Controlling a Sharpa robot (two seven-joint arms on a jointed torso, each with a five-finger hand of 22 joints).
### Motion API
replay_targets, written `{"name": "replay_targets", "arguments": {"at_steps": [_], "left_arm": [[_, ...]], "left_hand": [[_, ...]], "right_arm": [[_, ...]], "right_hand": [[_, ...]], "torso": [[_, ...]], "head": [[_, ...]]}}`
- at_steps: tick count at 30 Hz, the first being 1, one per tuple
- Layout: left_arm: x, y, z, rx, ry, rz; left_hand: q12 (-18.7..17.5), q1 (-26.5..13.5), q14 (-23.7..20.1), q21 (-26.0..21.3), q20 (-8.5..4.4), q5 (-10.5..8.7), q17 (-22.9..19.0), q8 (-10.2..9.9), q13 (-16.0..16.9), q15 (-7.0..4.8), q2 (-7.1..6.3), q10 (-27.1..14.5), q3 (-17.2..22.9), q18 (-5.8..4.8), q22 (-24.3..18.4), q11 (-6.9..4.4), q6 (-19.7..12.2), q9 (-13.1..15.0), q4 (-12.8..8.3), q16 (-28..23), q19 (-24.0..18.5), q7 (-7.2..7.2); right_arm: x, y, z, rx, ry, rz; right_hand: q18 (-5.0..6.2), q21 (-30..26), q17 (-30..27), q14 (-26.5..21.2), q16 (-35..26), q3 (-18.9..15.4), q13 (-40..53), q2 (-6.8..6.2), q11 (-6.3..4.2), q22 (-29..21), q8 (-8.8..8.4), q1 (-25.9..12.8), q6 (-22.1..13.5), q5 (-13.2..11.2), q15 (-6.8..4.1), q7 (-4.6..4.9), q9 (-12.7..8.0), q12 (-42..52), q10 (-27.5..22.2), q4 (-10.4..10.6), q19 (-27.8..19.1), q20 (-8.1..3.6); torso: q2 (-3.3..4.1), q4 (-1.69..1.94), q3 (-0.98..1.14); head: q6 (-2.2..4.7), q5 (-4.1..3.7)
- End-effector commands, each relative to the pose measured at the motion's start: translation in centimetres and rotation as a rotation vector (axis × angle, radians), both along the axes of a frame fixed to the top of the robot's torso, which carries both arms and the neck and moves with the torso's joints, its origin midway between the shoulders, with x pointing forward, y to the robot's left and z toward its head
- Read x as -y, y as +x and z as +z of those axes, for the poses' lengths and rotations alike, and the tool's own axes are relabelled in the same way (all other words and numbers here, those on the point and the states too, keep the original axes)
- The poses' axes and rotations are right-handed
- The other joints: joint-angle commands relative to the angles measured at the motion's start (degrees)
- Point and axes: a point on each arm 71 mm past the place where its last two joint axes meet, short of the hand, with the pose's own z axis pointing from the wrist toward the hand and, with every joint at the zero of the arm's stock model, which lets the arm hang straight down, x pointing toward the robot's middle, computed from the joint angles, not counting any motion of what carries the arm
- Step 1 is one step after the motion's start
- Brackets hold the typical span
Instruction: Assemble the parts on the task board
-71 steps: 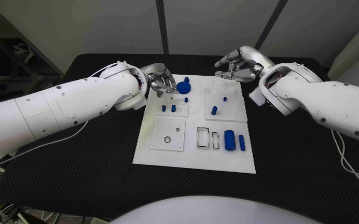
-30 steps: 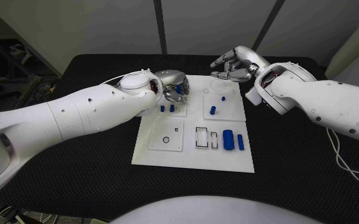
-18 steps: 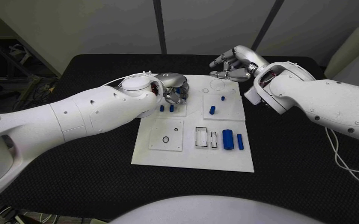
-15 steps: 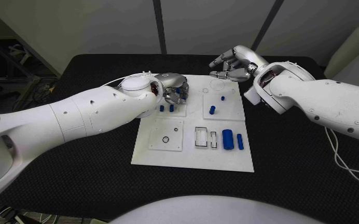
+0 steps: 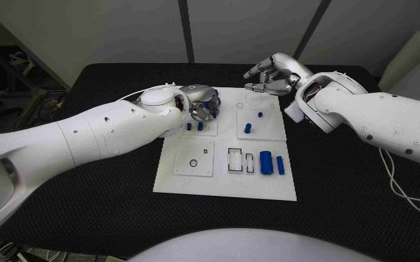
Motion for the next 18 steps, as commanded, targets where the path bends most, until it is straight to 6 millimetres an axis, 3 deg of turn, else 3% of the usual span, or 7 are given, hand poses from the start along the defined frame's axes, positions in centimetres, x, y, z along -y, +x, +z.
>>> {"name": "replay_targets", "arguments": {"at_steps": [1,8,18], "left_arm": [[-0.1,0.1,-0.1,0.009,0.002,-0.004],[0.0,0.0,0.2,0.030,-0.026,-0.011],[-0.3,-0.4,1.0,0.047,-0.066,-0.011]], "left_hand": [[-0.7,0.2,0.3,0.4,0.04,0.00,-0.1,-0.3,-0.4,0.05,-0.28,0.8,1.4,-1.05,1.1,0.05,0.7,-0.4,-0.7,0.3,0.6,0.01],[-2.2,-1.4,0.4,0.9,0.06,-0.13,-0.2,-0.8,-1.1,0.04,-0.86,2.7,3.8,-1.14,1.9,-0.03,2.1,-1.1,-1.8,0.7,0.7,0.02],[-3.3,-3.8,0.5,1.3,0.05,-0.31,-0.3,-0.9,-1.5,0.01,-1.49,4.1,3.7,-1.23,2.3,-0.16,3.2,-1.5,-1.6,1.0,0.9,-0.07]], "right_arm": [[-0.1,-0.1,0.1,-0.001,0.001,0.007],[0.0,-0.1,0.2,0.000,0.002,0.007],[0.1,-0.1,0.2,0.002,0.002,0.004]], "right_hand": [[0.36,-0.2,3.0,2.9,-0.1,0.1,0.1,0.10,0.15,5.5,-0.31,-0.3,-0.2,0.3,-0.37,0.14,-0.1,0.0,-0.3,0.3,-0.1,-0.06],[0.37,-0.2,3.0,2.9,-0.1,0.1,0.2,0.16,0.14,5.5,-0.29,-0.3,-0.2,0.3,-0.37,0.14,-0.1,0.2,-0.2,0.3,-0.2,-0.06],[0.36,-0.2,3.0,2.9,-0.1,0.1,0.3,0.21,0.14,5.5,-0.26,-0.3,-0.1,0.3,-0.37,0.13,-0.1,0.3,-0.1,0.3,-0.1,-0.06]], "torso": [[-0.04,-0.03,-0.02],[-0.14,0.10,-0.04],[-0.24,0.17,-0.09]], "head": [[0.11,-0.06],[0.20,-0.10],[0.63,0.08]]}}
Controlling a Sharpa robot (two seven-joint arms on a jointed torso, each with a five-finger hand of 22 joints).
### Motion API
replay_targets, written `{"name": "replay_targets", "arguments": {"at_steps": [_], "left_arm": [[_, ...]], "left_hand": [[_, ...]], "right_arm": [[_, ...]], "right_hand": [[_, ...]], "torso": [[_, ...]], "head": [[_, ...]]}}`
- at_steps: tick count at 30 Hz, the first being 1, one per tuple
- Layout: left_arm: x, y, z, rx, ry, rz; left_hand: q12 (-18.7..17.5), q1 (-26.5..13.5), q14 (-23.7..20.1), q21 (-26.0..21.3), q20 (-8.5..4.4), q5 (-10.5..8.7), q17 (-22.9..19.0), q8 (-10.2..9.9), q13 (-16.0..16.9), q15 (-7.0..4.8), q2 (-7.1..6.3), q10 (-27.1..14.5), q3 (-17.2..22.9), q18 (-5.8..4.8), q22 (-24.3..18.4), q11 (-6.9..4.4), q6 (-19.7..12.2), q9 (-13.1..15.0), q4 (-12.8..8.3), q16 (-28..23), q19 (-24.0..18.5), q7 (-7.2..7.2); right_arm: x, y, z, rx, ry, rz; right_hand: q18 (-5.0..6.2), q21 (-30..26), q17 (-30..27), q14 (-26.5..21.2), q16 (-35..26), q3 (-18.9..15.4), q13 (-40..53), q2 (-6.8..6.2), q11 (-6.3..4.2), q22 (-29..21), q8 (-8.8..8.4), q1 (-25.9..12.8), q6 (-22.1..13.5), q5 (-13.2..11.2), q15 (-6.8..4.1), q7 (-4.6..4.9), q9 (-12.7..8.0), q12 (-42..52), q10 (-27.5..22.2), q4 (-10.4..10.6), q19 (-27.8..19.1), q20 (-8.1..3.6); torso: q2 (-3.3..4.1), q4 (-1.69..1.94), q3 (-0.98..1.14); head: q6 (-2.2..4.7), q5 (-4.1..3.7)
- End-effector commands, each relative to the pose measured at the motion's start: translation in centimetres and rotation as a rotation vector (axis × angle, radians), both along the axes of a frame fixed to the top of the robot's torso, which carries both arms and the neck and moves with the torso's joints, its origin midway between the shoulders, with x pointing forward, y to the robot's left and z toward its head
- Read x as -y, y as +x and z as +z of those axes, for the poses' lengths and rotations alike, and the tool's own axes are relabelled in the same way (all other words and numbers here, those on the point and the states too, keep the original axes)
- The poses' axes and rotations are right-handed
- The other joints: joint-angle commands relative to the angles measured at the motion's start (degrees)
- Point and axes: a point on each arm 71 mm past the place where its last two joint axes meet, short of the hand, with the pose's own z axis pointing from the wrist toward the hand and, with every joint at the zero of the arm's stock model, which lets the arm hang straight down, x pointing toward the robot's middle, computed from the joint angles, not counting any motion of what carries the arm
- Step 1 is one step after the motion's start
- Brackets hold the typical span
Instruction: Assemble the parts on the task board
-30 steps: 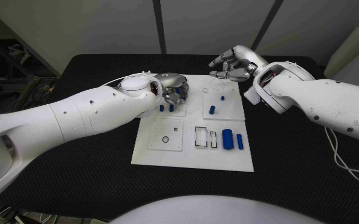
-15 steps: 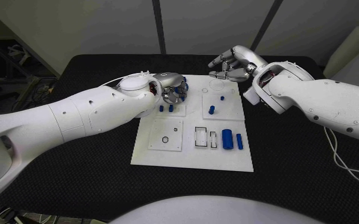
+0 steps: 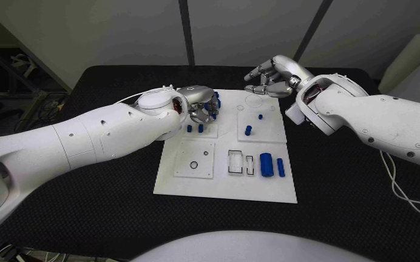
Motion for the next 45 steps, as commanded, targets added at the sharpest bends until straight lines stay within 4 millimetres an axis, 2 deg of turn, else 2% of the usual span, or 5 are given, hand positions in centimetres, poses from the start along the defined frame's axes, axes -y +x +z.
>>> {"name": "replay_targets", "arguments": {"at_steps": [1,6,10,32,45], "left_arm": [[0.0,0.0,0.8,0.027,-0.040,-0.008],[-0.4,0.0,1.8,0.042,-0.059,0.003],[-0.9,0.0,2.2,0.044,-0.062,0.012],[-4.8,-0.1,2.0,-0.004,0.006,0.084],[-4.9,0.1,1.7,-0.022,0.021,0.087]], "left_hand": [[-0.5,-0.9,0.5,0.5,0.05,-0.31,0.1,-0.4,-0.1,0.00,-0.18,0.6,0.0,-1.23,2.4,0.09,0.5,-0.1,0.1,0.4,0.5,-0.06],[-0.6,-1.1,0.5,0.6,0.04,-0.28,0.2,-0.4,-0.1,-0.01,-0.19,0.8,0.0,-1.28,2.6,0.07,0.7,-0.1,0.1,0.5,0.6,-0.09],[-0.7,-1.2,0.6,0.7,0.04,-0.27,0.2,-0.4,-0.2,-0.02,-0.18,1.0,0.1,-1.30,2.7,0.08,0.9,-0.1,0.1,0.6,0.7,-0.07],[-1.1,-1.6,0.5,1.0,0.00,-0.28,-0.1,-0.3,-0.1,-0.08,-0.28,2.1,0.1,-1.37,3.0,-0.01,1.9,-0.2,-0.1,0.5,0.8,-0.06],[-1.4,-2.0,0.5,1.0,0.00,-0.31,-0.3,-0.4,-0.1,-0.05,-0.54,2.3,0.0,-1.39,3.1,0.04,1.9,-0.3,-0.1,0.5,0.8,-0.01]], "right_arm": [[0.0,0.0,0.1,0.003,0.003,0.003],[0.0,0.0,0.1,0.005,0.004,0.000],[0.0,0.1,0.1,0.005,0.003,-0.001],[0.1,0.2,0.1,0.002,0.001,-0.003],[0.1,0.2,0.0,0.002,0.001,-0.002]], "right_hand": [[0.36,-0.2,3.0,2.9,-0.1,0.1,0.1,0.21,0.14,5.5,-0.26,-0.3,-0.1,0.3,-0.37,0.13,-0.1,0.3,-0.1,0.3,-0.1,-0.06],[0.36,-0.2,3.0,2.9,-0.1,0.1,0.1,0.21,0.14,5.5,-0.26,-0.3,-0.1,0.3,-0.37,0.13,-0.1,0.3,-0.1,0.3,-0.1,-0.06],[0.36,-0.2,3.0,2.9,-0.1,0.2,0.0,0.23,0.13,5.5,-0.24,-0.3,-0.1,0.3,-0.38,0.13,0.0,0.3,-0.1,0.4,-0.1,-0.06],[0.35,-0.2,3.0,2.9,-0.1,0.2,0.1,0.25,0.13,5.5,-0.21,-0.3,0.0,0.3,-0.38,0.13,0.0,0.3,-0.1,0.4,-0.1,-0.07],[0.35,-0.2,3.0,2.9,-0.1,0.2,0.1,0.25,0.13,5.5,-0.21,-0.3,0.0,0.3,-0.38,0.13,0.0,0.3,-0.1,0.4,-0.1,-0.07]], "torso": [[-0.04,0.04,0.00],[-0.05,0.03,-0.10],[-0.09,0.11,-0.05],[0.08,-0.01,-0.03],[0.13,-0.06,0.01]], "head": [[0.23,0.13],[0.32,0.11],[0.32,0.28],[0.20,0.66],[-0.08,0.80]]}}
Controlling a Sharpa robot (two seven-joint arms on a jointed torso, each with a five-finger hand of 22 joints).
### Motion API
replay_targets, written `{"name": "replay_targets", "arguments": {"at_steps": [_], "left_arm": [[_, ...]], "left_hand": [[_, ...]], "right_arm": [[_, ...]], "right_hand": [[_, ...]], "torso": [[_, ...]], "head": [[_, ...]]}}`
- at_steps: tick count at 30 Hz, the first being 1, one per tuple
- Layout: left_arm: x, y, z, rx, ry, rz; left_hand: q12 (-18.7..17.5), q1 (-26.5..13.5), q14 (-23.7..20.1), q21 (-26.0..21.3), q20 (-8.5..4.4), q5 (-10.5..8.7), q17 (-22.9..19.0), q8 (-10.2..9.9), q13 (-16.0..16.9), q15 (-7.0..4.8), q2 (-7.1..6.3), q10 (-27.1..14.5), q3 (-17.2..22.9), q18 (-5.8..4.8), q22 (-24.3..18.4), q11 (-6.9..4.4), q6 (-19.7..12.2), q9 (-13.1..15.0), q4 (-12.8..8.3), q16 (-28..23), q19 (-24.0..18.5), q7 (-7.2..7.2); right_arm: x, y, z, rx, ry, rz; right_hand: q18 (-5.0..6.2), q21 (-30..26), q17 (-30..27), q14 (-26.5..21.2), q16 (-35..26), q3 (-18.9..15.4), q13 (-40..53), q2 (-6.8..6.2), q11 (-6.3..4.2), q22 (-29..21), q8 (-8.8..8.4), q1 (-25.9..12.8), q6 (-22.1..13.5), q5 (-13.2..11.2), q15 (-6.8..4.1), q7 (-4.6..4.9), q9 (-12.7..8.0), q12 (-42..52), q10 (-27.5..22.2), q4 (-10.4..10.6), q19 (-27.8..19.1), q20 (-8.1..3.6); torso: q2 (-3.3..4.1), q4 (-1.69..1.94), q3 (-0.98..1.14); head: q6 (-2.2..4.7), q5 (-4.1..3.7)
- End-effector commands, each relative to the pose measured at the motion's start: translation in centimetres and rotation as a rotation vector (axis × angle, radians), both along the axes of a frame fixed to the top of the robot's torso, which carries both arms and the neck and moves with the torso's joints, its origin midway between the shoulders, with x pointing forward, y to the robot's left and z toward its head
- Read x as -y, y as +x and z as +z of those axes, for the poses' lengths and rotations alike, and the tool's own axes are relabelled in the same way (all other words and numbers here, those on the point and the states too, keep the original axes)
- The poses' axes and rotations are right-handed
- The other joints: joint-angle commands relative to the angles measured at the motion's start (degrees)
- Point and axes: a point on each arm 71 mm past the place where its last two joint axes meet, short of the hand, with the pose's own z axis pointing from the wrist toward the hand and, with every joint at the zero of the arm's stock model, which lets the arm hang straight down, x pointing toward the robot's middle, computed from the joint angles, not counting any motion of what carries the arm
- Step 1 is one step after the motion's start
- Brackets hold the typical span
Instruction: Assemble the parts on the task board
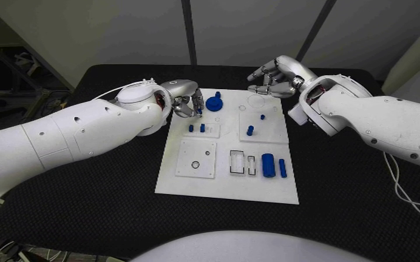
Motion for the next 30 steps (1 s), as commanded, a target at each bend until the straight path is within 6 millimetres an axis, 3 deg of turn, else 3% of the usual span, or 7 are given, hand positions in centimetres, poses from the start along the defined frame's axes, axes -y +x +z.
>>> {"name": "replay_targets", "arguments": {"at_steps": [1,30], "left_arm": [[0.04,0.08,-0.14,-0.022,0.014,0.004],[0.53,0.19,-0.89,-0.062,0.039,-0.003]], "left_hand": [[-0.3,-0.6,0.5,0.2,0.01,-0.31,-0.2,0.0,-0.1,-0.05,0.06,0.4,0.0,0.35,3.1,-0.03,0.3,0.0,-0.1,0.3,0.4,-0.01],[-0.4,-0.6,0.3,0.0,0.01,-0.31,-0.6,-0.1,0.0,-0.07,0.09,0.6,0.0,0.39,2.9,-0.11,0.4,-0.1,-0.2,0.1,0.3,-0.11]], "right_arm": [[-0.07,0.01,0.11,0.002,0.003,0.004],[-0.35,0.14,0.03,0.000,0.002,0.010]], "right_hand": [[0.36,-0.2,2.9,2.9,-0.1,0.0,0.1,0.25,0.13,5.5,-0.21,-0.3,0.0,0.3,-0.38,0.13,0.0,0.3,-0.1,0.2,-0.1,-0.06],[0.37,-0.2,2.9,3.0,-0.1,0.0,0.1,0.32,0.11,5.5,-0.16,-0.3,0.1,0.3,-0.39,0.11,0.0,0.4,0.0,0.2,-0.1,-0.07]], "torso": [[0.04,0.01,0.00],[-0.01,-0.03,0.01]], "head": [[-0.11,-0.02],[-0.63,0.12]]}}
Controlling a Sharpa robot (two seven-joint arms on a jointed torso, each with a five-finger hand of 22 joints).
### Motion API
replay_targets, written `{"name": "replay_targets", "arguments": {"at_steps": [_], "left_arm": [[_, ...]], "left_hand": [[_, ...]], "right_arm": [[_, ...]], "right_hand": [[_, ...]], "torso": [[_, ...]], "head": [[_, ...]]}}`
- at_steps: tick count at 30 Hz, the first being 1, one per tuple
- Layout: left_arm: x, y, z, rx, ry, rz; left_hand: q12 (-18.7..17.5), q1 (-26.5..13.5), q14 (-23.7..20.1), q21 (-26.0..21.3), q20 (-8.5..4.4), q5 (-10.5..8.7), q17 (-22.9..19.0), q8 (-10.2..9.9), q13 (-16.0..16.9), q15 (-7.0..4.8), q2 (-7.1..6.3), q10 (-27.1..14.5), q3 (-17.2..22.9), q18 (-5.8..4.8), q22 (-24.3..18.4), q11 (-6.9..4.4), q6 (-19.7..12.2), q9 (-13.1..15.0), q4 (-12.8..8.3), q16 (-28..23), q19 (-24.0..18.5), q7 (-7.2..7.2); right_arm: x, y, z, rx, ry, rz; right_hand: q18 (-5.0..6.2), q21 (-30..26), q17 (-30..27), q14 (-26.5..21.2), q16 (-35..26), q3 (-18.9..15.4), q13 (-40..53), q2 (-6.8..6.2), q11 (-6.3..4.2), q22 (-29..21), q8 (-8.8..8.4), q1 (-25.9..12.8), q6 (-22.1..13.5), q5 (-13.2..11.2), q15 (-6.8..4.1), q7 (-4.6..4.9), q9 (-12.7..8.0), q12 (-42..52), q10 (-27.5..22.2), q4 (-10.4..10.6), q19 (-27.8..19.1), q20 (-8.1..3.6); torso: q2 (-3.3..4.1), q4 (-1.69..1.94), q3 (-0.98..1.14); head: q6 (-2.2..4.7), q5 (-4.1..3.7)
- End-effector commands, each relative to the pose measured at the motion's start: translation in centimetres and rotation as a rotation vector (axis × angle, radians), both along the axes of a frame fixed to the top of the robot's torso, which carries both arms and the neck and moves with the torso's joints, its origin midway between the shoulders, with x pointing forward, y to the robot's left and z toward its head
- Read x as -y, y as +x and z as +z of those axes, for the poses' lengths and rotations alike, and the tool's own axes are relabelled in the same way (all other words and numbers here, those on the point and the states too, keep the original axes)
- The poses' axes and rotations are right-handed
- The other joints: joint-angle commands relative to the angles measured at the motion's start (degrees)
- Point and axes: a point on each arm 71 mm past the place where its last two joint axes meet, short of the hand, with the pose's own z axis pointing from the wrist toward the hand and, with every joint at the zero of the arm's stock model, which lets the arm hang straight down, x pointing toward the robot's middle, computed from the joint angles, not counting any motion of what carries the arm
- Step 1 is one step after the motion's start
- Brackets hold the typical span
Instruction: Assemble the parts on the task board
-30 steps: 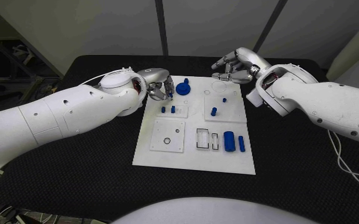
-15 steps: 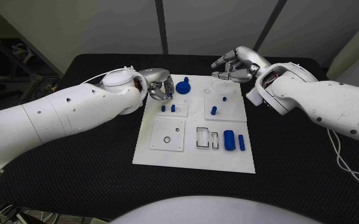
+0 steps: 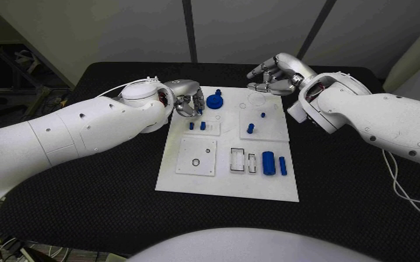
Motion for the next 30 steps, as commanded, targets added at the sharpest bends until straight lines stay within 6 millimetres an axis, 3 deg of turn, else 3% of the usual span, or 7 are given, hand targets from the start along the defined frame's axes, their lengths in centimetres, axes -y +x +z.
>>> {"name": "replay_targets", "arguments": {"at_steps": [1,30], "left_arm": [[0.17,-0.14,-0.20,-0.020,0.011,-0.007],[0.49,-0.29,-0.26,-0.021,0.009,-0.011]], "left_hand": [[-0.4,-0.6,0.3,0.0,0.01,-0.31,-0.1,-0.1,0.0,-0.07,0.10,0.4,0.0,0.39,2.9,0.08,0.4,0.0,-0.2,0.1,0.3,-0.11],[-0.8,-0.6,0.1,0.2,-0.08,-0.31,-0.6,-0.3,0.2,-0.16,0.14,0.8,-0.1,0.31,3.3,0.05,0.6,-0.2,-0.6,-0.1,0.3,-0.08]], "right_arm": [[-0.08,0.01,0.09,0.000,0.001,0.008],[-0.13,0.12,-0.01,-0.006,-0.002,0.006]], "right_hand": [[0.37,-0.2,3.0,3.0,-0.1,0.0,0.1,0.32,0.11,5.5,-0.16,-0.3,0.1,0.3,-0.39,0.11,0.0,0.2,0.0,0.2,-0.1,-0.07],[0.40,-0.3,2.8,2.9,-0.3,0.1,-0.1,0.41,0.10,5.4,-0.13,-0.3,0.1,0.4,-0.41,0.11,0.0,0.1,-0.1,0.3,-0.2,-0.08]], "torso": [[0.02,-0.05,-0.02],[-0.03,0.04,-0.04]], "head": [[0.00,-0.03],[-0.15,-0.05]]}}
